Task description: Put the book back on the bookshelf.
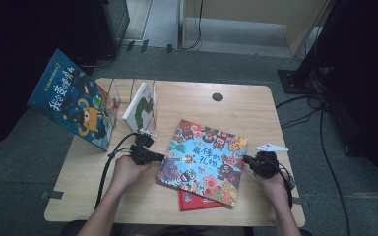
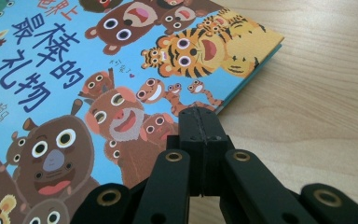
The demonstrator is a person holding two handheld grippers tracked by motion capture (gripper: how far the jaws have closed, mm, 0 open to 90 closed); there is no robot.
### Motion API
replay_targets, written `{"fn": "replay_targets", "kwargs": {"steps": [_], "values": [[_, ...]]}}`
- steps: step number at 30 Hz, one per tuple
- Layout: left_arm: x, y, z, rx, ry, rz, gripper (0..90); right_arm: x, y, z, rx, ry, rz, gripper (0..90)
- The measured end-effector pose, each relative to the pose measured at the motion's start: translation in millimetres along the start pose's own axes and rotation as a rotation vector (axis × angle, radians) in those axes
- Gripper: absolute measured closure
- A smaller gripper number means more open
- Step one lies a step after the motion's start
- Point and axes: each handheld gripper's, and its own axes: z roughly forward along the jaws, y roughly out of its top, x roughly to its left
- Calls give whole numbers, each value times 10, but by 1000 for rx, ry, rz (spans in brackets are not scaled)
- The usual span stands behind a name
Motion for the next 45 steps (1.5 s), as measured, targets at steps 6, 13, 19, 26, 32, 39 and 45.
{"fn": "replay_targets", "kwargs": {"steps": [6, 13, 19, 26, 32, 39, 45], "values": [[-25, -75, -35, -1, 10, 1, 900, 14, 74, 82, -9, -20, -16, 900], [-45, -181, -77, -14, 14, -21, 900, 45, 179, 196, -19, -40, -31, 900], [-71, -286, -119, -23, 20, -44, 900, 56, 282, 323, -37, -40, -39, 900], [-93, -396, -161, -30, 13, -66, 900, 98, 398, 455, -48, -43, -45, 900], [-138, -470, -173, -38, 11, -75, 900, 115, 457, 507, -41, -37, -28, 900], [-238, -547, -169, -32, 12, -59, 900, 78, 496, 519, -48, -17, -34, 900], [-276, -546, -150, -24, 0, -53, 900, 63, 507, 391, -89, -20, -31, 900]]}}
